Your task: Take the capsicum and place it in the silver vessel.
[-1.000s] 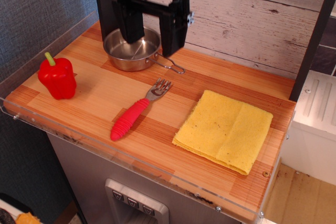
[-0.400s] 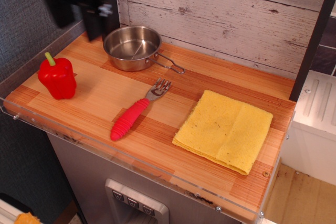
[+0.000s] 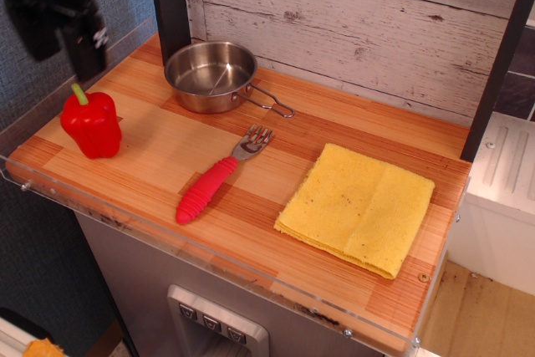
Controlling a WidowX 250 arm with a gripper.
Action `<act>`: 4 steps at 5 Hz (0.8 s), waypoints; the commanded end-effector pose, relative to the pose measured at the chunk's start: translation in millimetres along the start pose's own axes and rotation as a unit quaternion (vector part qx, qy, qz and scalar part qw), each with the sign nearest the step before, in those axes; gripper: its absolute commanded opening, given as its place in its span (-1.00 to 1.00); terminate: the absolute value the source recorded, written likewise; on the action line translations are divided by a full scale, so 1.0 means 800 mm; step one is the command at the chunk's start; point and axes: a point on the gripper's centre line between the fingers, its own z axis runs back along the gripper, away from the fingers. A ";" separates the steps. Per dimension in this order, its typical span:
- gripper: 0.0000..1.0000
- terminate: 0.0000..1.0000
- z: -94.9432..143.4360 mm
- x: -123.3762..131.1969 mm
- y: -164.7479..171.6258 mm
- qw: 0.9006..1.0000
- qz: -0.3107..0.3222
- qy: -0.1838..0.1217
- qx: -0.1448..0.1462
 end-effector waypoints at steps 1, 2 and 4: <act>1.00 -1.00 -0.017 -0.023 0.007 0.998 0.057 0.004 0.017; 1.00 -1.00 -0.032 -0.022 0.005 0.996 0.091 -0.001 0.008; 1.00 -1.00 -0.051 -0.002 0.005 0.989 0.145 -0.006 0.001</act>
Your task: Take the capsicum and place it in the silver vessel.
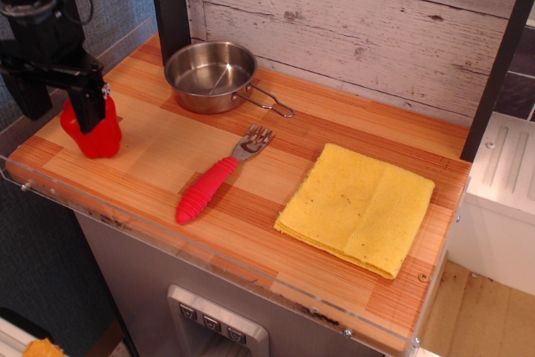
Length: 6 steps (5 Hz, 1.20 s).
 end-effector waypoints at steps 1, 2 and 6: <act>1.00 -1.00 -0.001 0.023 -0.005 0.999 0.035 -0.017 -0.005; 1.00 -1.00 -0.011 0.033 -0.012 0.999 0.033 -0.011 -0.004; -1.00 -1.00 0.002 0.035 -0.017 1.000 -0.021 -0.016 -0.007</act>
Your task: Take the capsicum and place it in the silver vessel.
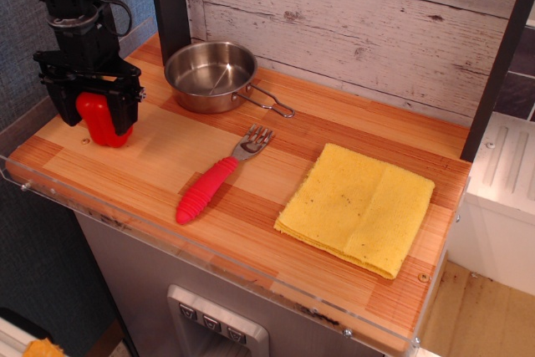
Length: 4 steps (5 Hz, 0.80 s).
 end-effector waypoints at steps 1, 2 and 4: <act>-1.00 -1.00 0.057 -0.002 -0.009 0.992 -0.119 -0.029 -0.019; -1.00 -1.00 0.089 0.015 -0.020 0.989 -0.134 -0.048 -0.046; -1.00 -1.00 0.093 0.088 -0.062 0.990 -0.120 -0.056 -0.045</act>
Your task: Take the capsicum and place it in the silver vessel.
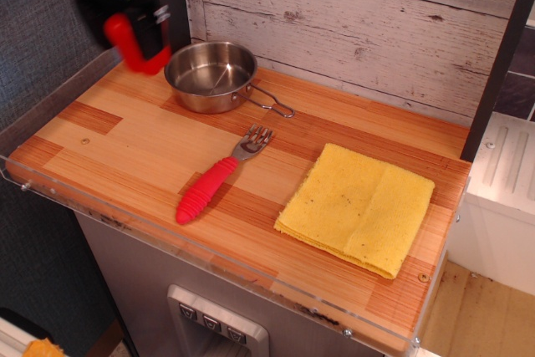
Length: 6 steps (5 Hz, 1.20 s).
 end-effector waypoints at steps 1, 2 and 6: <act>-1.00 -1.00 -0.006 0.064 -0.028 1.000 0.003 -0.019 0.015; -1.00 -1.00 -0.026 0.076 -0.029 1.000 0.008 -0.008 0.017; 1.00 -1.00 -0.026 0.054 -0.010 0.999 0.018 -0.015 0.021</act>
